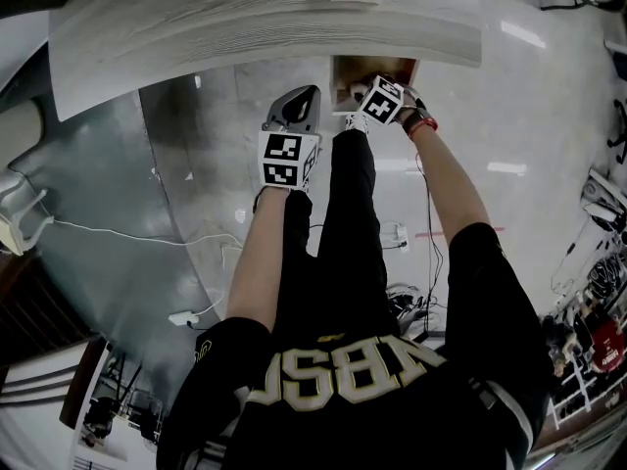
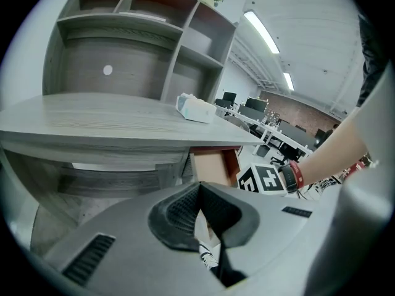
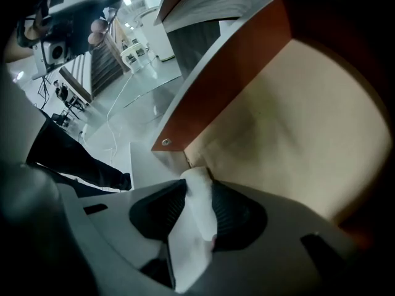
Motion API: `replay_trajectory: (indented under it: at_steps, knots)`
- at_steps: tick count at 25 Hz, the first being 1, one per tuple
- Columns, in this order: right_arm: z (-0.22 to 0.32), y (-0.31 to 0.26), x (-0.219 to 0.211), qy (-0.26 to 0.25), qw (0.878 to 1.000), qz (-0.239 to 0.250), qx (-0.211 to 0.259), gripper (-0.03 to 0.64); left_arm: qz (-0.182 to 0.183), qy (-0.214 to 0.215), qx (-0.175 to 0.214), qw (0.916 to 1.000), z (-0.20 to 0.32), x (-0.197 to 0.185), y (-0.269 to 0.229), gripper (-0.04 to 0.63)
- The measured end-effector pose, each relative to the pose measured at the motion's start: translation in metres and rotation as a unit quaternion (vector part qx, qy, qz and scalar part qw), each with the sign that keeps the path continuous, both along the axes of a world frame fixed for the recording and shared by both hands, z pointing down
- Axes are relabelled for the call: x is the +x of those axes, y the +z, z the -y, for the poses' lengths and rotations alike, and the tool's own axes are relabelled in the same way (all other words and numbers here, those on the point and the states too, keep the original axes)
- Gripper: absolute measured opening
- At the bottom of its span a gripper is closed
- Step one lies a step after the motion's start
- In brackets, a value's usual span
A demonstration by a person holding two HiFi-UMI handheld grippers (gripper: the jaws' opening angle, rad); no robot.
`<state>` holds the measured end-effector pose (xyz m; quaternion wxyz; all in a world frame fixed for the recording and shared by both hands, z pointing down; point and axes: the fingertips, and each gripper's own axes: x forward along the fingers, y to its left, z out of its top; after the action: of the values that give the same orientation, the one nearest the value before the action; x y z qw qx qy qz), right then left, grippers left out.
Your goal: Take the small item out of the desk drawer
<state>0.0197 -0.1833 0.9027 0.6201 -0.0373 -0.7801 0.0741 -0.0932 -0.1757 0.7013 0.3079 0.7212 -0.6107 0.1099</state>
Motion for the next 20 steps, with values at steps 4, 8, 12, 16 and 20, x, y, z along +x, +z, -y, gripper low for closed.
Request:
replay_trajectory:
  at_steps: [4,8,12,16,20]
  knots:
    - [0.000,0.002,-0.001,0.002,1.000,0.006,0.011,0.121,-0.001,-0.003,-0.003,1.0000,-0.001,-0.004,0.004,0.012]
    - [0.000,-0.003,0.000,0.030,0.999,0.015,0.011,0.097,-0.003,0.002,-0.009,1.0000,-0.004,-0.003,0.006,0.012]
    - [0.003,-0.009,0.001,0.068,0.997,0.021,0.012,0.083,-0.002,0.004,-0.008,1.0000,-0.005,-0.003,0.003,0.012]
    - [0.003,-0.016,0.004,0.115,0.993,0.034,0.008,0.080,0.001,0.005,-0.004,1.0000,-0.006,-0.005,-0.003,0.012]
    - [0.003,-0.025,0.012,0.175,0.983,0.048,-0.009,0.080,0.004,0.004,-0.002,1.0000,-0.007,-0.007,-0.011,0.012]
